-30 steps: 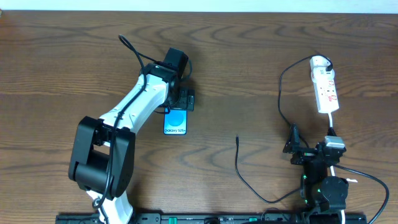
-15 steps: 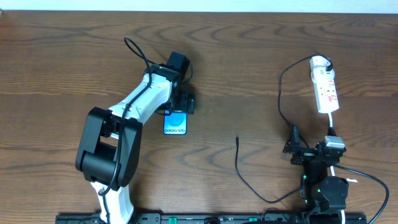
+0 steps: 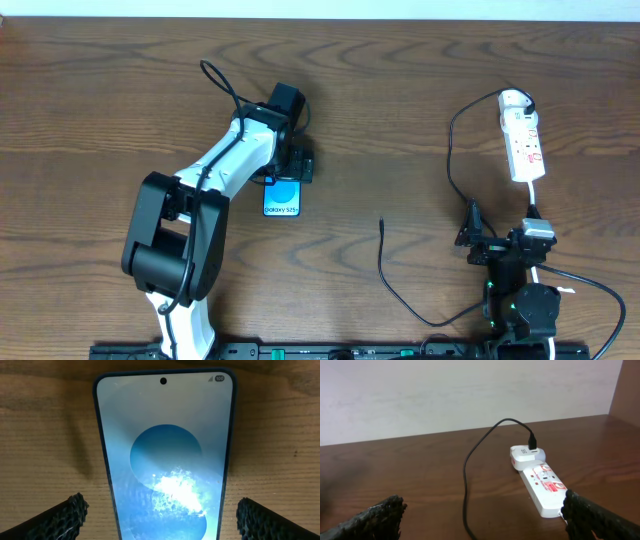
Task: Plug charger to phone and switch on socket
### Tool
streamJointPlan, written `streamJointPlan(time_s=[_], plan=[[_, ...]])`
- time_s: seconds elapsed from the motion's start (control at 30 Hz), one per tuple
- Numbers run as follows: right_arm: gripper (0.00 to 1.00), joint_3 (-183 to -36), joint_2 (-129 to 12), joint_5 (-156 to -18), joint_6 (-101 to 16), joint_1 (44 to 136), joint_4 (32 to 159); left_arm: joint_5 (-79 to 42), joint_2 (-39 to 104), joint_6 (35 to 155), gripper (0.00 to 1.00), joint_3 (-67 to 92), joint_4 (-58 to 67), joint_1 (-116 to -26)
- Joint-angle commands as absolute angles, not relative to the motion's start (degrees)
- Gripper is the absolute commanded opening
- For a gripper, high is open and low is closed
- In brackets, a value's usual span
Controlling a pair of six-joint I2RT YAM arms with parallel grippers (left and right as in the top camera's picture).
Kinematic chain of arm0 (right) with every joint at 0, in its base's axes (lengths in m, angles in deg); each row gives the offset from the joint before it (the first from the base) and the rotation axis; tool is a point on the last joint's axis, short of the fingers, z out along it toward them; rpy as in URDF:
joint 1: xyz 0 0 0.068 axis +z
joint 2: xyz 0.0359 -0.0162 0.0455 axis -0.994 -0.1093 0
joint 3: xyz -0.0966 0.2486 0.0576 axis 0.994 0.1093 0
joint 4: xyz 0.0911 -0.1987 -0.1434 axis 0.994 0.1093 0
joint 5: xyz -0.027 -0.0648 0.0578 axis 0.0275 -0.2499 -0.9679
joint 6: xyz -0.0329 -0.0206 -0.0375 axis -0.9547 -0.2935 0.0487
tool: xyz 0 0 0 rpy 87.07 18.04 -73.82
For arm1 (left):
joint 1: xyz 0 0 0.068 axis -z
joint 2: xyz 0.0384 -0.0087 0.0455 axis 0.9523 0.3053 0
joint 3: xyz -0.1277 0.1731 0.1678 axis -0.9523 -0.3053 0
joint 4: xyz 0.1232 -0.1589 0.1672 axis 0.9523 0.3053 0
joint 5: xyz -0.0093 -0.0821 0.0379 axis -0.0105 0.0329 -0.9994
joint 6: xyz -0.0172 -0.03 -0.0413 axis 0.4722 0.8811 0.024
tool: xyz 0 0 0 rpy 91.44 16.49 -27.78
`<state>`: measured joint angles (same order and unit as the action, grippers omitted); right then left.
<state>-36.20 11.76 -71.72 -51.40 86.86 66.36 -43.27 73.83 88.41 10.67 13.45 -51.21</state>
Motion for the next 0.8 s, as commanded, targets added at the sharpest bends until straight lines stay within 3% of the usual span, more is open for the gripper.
streamJointPlan(time_s=[0.0,0.77], plan=[[0.99,-36.1,12.2,-71.9,-52.2,87.0,66.5,-43.1,74.5,87.7,0.98,11.8,13.5,-51.2],[0.99,-36.1,12.2,-71.9,-52.2,87.0,66.5,-46.2,74.8,90.2,0.98,11.5,12.4,-49.9]])
